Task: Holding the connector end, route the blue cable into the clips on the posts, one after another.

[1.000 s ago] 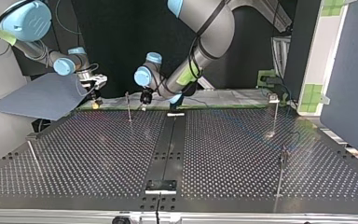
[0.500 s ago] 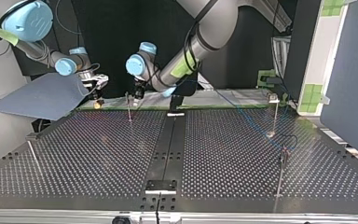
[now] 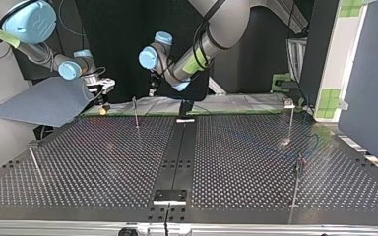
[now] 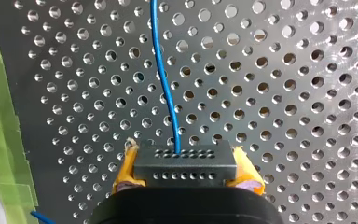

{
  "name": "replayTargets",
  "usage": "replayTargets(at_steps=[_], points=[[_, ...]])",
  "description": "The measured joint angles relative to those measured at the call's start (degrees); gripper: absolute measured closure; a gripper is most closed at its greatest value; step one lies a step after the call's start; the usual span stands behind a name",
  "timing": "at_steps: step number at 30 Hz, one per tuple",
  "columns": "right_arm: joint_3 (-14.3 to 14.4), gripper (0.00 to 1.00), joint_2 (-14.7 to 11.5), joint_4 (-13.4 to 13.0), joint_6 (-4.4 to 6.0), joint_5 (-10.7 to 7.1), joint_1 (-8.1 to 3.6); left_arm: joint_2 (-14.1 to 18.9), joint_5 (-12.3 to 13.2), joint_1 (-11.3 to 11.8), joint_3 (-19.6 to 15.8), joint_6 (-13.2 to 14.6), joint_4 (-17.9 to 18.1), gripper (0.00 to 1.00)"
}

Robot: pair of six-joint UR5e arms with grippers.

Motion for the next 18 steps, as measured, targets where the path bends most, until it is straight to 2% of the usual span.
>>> replayTargets(at_steps=[8, 12, 18], points=[[0.0, 1.0, 0.05, 0.08, 0.0, -0.01, 0.16, 0.0, 4.45, -0.37, -1.49, 0.78, 0.7, 0.0], [0.0, 1.0, 0.08, 0.12, 0.0, 0.01, 0.2, 0.0, 6.74, -0.46, -1.52, 0.52, 2.38, 0.0], [0.0, 1.0, 0.14, 0.01, 0.01, 0.02, 0.22, 0.0, 7.91, -0.24, -1.54, -0.35, 5.82, 0.0]])
